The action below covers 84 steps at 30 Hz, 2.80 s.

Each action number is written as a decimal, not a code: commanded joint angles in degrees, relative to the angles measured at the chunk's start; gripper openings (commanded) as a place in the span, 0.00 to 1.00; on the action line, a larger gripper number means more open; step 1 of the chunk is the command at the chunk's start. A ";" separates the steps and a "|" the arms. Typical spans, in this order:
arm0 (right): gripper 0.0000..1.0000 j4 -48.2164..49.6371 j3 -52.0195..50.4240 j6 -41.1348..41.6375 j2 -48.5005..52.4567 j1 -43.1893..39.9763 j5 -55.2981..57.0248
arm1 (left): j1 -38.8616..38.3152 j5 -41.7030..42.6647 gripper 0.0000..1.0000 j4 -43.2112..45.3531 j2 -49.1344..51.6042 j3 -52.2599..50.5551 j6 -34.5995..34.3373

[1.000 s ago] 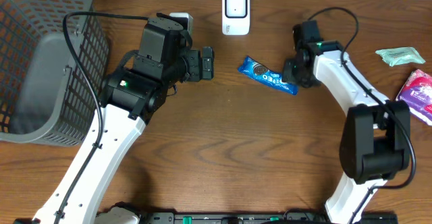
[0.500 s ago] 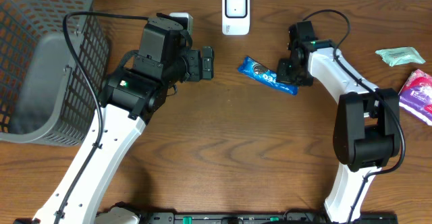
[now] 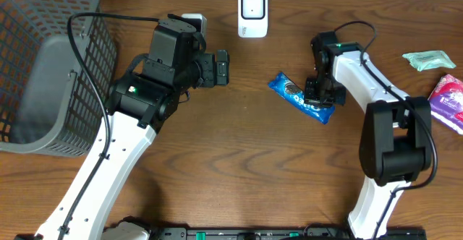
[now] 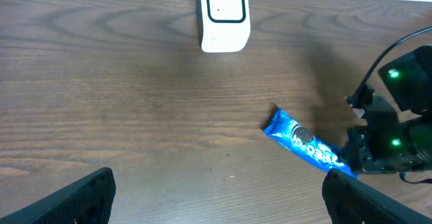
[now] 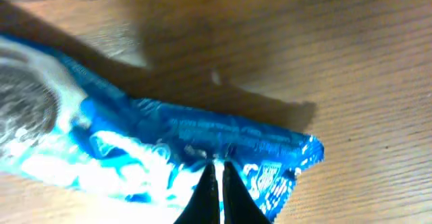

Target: Scan the item barcode

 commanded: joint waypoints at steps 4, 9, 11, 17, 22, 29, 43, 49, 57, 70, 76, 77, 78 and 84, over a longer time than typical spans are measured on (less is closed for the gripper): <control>0.44 7.06 -0.11 -12.26 -8.11 -1.01 -3.19 | 0.20 -0.72 0.98 -0.09 0.17 1.09 -0.26; 0.61 10.84 -0.15 -25.03 -6.10 -3.58 -13.25 | 0.20 -0.72 0.98 -0.09 0.17 1.09 -0.26; 0.61 10.40 -0.17 -28.72 -4.15 -4.37 -17.73 | 0.20 -0.72 0.98 -0.09 0.17 1.09 -0.28; 0.65 6.34 -0.17 -41.77 3.43 -4.98 -27.52 | 0.20 -0.72 0.98 -0.09 0.17 1.09 -0.26; 0.62 3.39 -0.17 -45.20 8.48 -4.94 -29.11 | 0.20 -0.74 0.98 -0.09 0.17 1.09 -0.26; 0.19 2.67 -0.17 -42.03 10.86 -4.92 -30.84 | 0.20 -0.72 0.98 -0.09 0.17 1.09 -0.26; 0.01 10.34 0.52 -22.03 10.47 -1.18 -36.72 | 0.20 -0.72 0.98 -0.09 0.17 1.09 -0.26; 0.01 18.01 6.10 -17.99 9.97 -1.70 -50.93 | 0.20 -0.72 0.98 -0.09 0.17 1.09 -0.26; 0.02 18.34 17.53 -16.20 9.97 -1.60 -50.86 | 0.20 -0.74 0.98 -0.09 0.17 1.09 -0.26; 0.01 38.21 23.87 -0.59 9.99 1.31 -38.99 | 0.20 -0.74 0.98 -0.09 0.17 1.09 -0.26; 0.01 41.70 23.87 -0.20 9.99 6.08 -31.06 | 0.20 -0.74 0.98 -0.09 0.17 1.09 -0.26; 0.01 41.94 23.87 -0.20 9.99 6.71 -29.77 | 0.20 -0.72 0.98 -0.09 0.17 1.09 -0.26; 0.01 42.18 23.87 -0.15 10.01 7.32 -28.50 | 0.20 -0.72 0.98 -0.09 0.17 1.09 -0.28; 0.01 42.66 23.87 2.38 10.01 8.24 -25.51 | 0.20 -0.72 0.98 -0.09 0.17 1.09 -0.26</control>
